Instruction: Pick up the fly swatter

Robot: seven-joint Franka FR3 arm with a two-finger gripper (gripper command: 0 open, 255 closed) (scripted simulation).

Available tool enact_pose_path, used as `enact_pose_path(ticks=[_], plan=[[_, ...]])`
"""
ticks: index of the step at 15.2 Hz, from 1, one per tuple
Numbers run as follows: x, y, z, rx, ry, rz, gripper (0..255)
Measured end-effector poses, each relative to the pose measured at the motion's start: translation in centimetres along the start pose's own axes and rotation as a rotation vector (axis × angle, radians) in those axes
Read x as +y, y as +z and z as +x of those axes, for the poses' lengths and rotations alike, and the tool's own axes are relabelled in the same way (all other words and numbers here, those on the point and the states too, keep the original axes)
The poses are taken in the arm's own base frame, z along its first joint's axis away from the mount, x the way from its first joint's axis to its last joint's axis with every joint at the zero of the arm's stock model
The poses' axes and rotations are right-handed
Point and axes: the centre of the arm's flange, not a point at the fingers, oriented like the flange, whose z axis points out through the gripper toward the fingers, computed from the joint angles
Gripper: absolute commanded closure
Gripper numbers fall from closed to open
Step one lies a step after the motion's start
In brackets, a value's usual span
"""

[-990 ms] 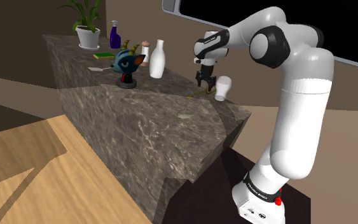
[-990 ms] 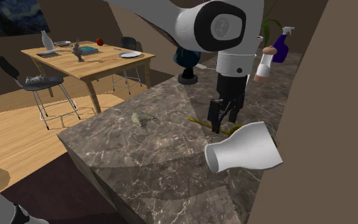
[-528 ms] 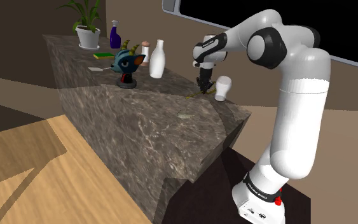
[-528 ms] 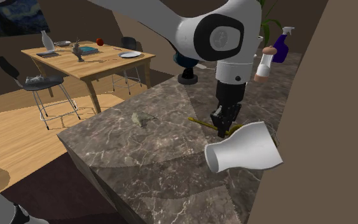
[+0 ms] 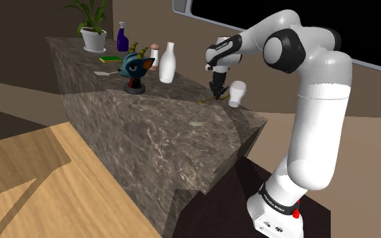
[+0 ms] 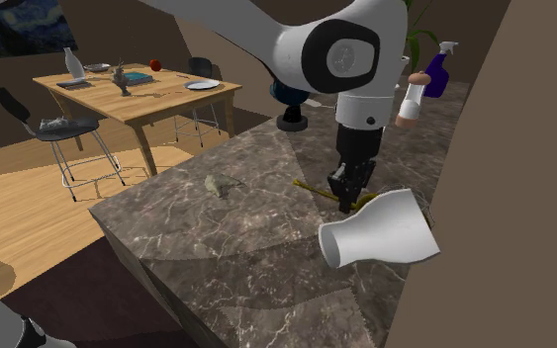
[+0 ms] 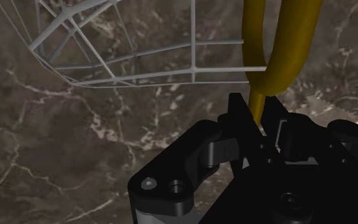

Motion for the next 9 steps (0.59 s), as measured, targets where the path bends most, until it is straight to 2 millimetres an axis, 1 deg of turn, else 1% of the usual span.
enact_pose_path(ticks=[9], plan=[[-0.5,-4.4,-0.4,0.0,0.0,0.0,255]])
